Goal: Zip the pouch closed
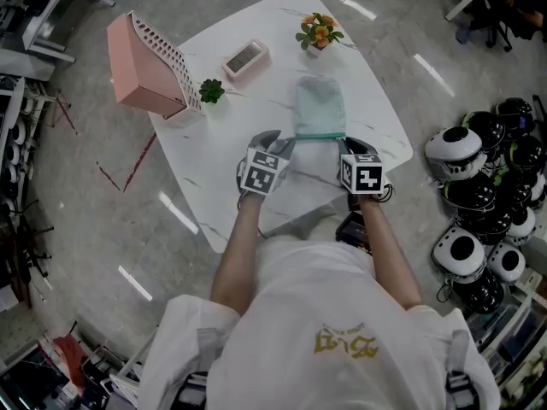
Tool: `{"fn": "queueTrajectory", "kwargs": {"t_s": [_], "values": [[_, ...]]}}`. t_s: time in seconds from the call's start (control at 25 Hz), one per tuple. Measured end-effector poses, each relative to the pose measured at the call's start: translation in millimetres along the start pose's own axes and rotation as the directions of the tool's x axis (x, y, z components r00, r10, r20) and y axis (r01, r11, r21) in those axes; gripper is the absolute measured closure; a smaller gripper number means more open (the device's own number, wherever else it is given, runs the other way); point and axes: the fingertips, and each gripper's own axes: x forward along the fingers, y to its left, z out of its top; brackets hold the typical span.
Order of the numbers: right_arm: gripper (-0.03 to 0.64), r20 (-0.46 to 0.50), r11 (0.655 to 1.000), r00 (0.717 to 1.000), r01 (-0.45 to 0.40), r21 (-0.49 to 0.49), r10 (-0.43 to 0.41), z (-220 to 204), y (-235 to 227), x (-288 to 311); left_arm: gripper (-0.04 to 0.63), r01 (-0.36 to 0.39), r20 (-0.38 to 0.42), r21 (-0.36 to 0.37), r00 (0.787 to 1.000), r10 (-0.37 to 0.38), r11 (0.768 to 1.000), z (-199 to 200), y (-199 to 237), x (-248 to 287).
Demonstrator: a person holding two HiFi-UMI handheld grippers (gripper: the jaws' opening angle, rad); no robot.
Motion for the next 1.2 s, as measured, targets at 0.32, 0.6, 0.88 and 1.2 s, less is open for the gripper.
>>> {"fn": "queueTrajectory", "kwargs": {"t_s": [0.32,0.6,0.88,1.2], "values": [[0.604,0.207,0.988,0.967,-0.157,0.012,0.151,49,33,-47,0.477,0.011,0.172,-0.113,0.985,0.009,0.993,30,-7,-42],[0.604,0.359,0.958,0.902,-0.279,0.065,0.238,64,48,-100,0.536,0.059,0.331,-0.214,0.944,0.015,0.975,62,-25,-83],[0.604,0.424,0.980,0.889,-0.198,0.020,0.171,66,43,-129,0.578,0.096,0.418,-0.229,0.908,0.009,0.969,85,-45,-115],[0.604,0.427,0.989,0.895,-0.147,0.005,0.131,62,45,-138,0.578,0.062,0.420,-0.183,0.907,0.021,0.981,82,-54,-126]]}}
